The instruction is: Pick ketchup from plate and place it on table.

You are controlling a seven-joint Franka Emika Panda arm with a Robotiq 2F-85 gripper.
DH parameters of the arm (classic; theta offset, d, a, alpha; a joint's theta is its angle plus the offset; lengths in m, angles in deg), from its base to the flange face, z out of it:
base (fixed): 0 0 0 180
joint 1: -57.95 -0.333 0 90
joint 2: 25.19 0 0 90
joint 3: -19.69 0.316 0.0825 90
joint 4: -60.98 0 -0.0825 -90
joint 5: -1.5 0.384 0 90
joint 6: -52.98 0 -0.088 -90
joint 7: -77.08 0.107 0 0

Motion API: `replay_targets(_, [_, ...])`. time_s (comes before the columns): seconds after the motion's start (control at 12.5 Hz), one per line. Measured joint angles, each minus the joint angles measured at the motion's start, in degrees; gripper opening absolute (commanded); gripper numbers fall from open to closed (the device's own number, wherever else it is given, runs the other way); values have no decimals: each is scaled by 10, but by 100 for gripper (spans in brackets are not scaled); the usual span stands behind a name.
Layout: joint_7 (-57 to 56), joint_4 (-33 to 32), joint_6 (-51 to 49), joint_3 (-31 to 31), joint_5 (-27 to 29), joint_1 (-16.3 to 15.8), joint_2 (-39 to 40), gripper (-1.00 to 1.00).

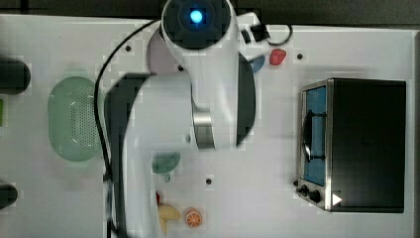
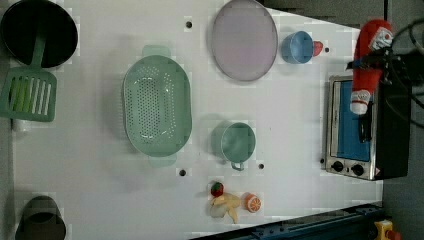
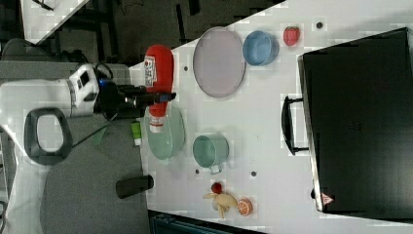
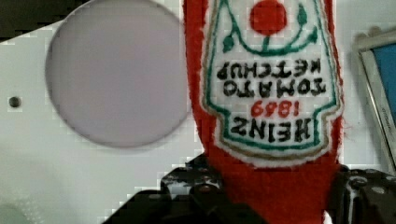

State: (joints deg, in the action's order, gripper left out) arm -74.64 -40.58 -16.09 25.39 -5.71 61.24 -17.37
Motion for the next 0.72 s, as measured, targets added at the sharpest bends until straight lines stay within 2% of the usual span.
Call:
replay_targets(0.32, [19,-164,102,-13,8,8,-55,20])
replay_targets(0.72, [35,-318,240,-29,47,22,-11,20])
